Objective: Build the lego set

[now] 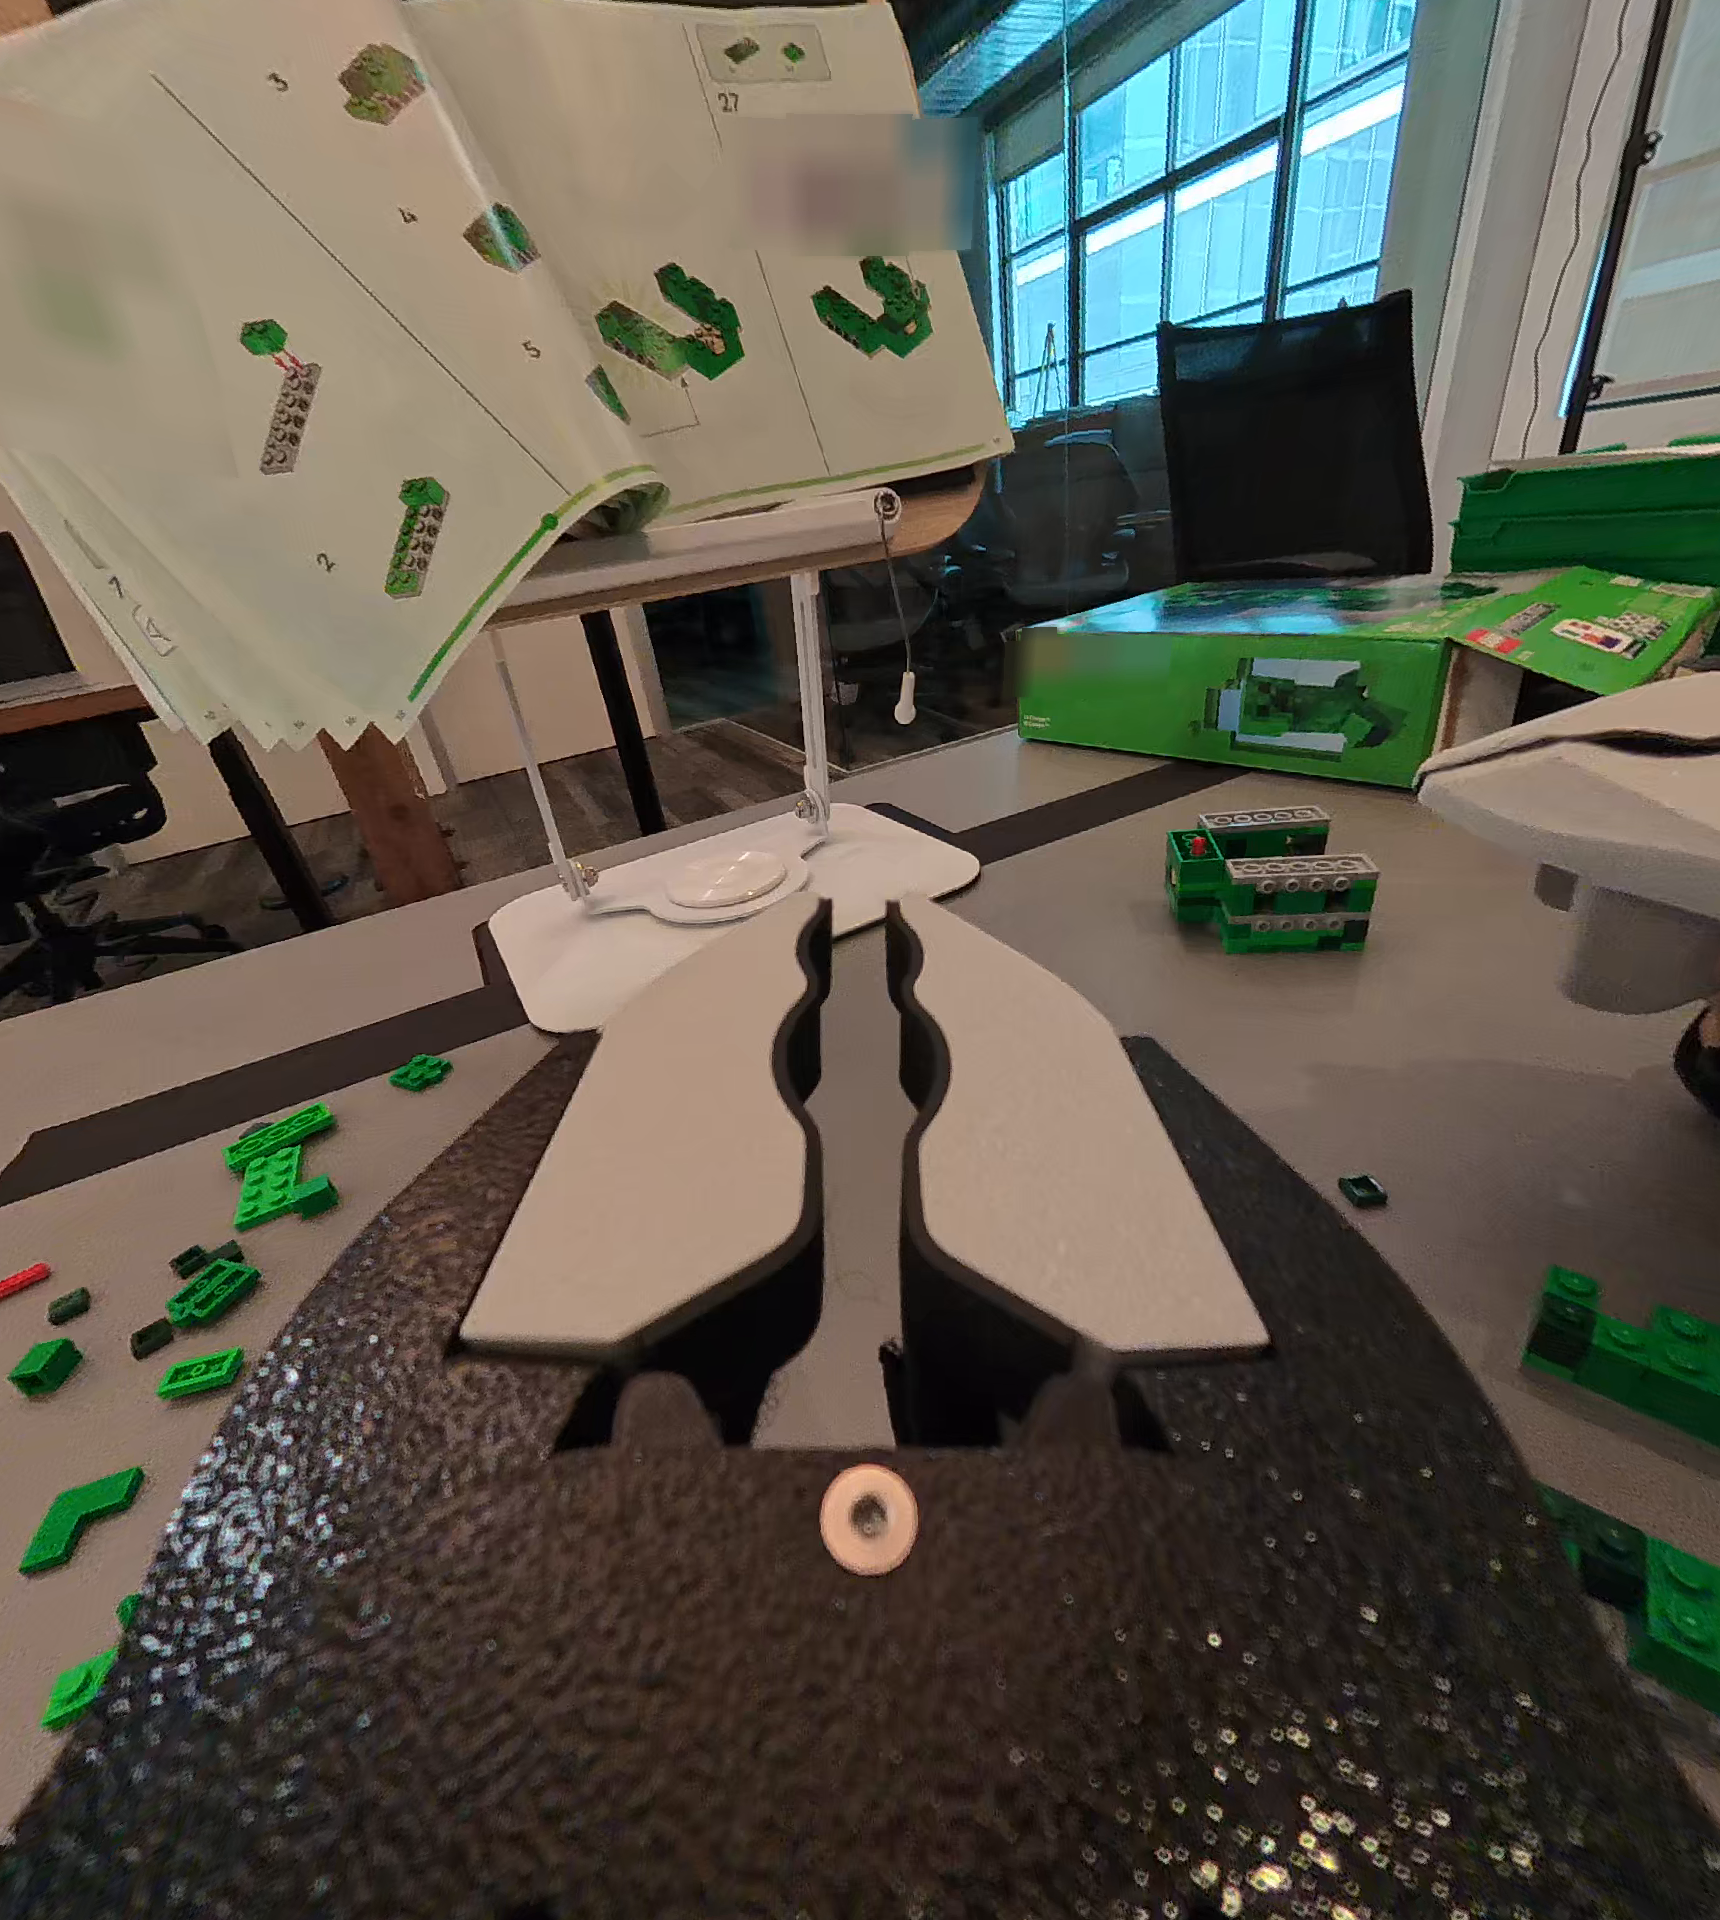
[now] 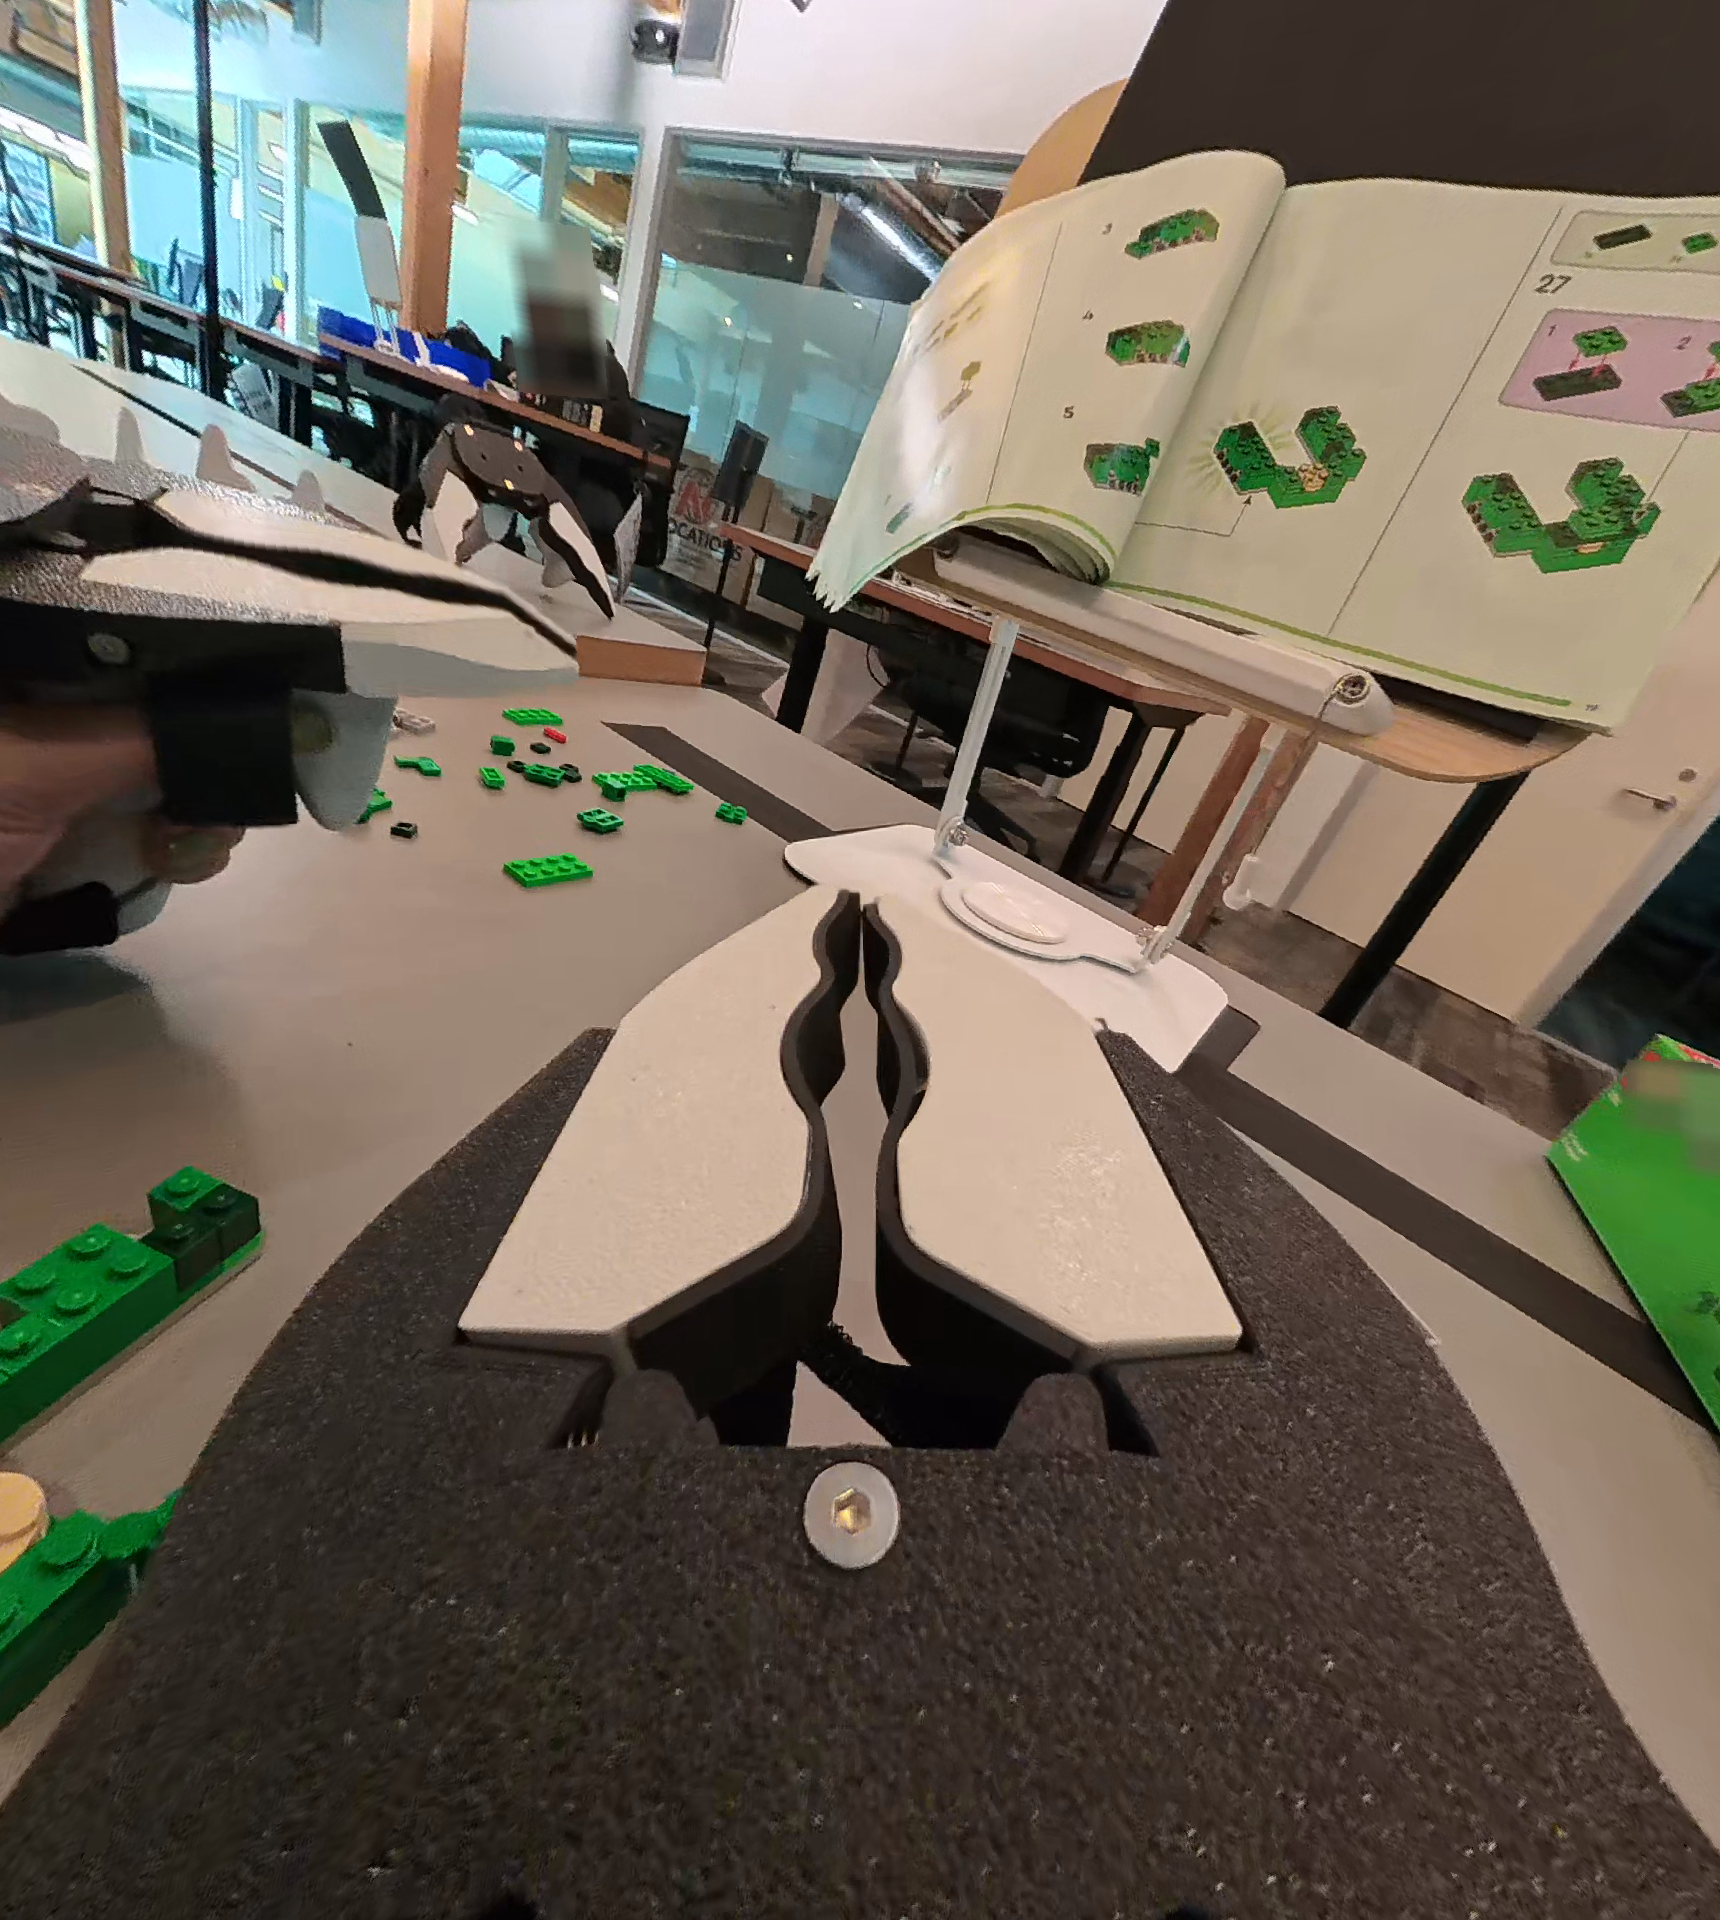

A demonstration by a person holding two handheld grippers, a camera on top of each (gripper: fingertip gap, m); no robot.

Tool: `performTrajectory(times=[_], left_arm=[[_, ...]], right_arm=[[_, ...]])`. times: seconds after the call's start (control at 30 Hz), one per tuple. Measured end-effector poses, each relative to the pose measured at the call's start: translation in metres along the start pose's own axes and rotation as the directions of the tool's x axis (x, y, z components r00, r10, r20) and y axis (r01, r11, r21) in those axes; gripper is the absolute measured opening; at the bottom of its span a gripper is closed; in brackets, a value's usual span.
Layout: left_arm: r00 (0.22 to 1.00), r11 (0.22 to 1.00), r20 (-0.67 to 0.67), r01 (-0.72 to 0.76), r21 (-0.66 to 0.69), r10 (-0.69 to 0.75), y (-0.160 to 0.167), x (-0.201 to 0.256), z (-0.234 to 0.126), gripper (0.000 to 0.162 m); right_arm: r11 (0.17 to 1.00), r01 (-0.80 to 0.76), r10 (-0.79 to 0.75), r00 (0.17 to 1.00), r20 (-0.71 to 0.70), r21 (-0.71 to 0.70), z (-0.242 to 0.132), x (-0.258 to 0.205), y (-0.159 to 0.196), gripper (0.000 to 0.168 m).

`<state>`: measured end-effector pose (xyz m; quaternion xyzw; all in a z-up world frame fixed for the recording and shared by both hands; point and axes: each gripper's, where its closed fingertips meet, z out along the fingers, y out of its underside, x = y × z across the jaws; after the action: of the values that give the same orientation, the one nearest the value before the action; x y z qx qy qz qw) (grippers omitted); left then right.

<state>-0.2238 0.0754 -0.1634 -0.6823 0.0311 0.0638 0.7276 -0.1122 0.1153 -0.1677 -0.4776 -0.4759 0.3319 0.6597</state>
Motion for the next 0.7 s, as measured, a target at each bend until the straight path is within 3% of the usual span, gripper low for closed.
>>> performTrajectory(times=[0.7], left_arm=[[0.996, 0.997, -0.044, -0.08, -0.021, 0.079, 0.001, 0.015, -0.011, 0.008]], right_arm=[[0.999, -0.02, 0.02, 1.0, -0.002, 0.029, -0.004, 0.001, -0.003, 0.0]])
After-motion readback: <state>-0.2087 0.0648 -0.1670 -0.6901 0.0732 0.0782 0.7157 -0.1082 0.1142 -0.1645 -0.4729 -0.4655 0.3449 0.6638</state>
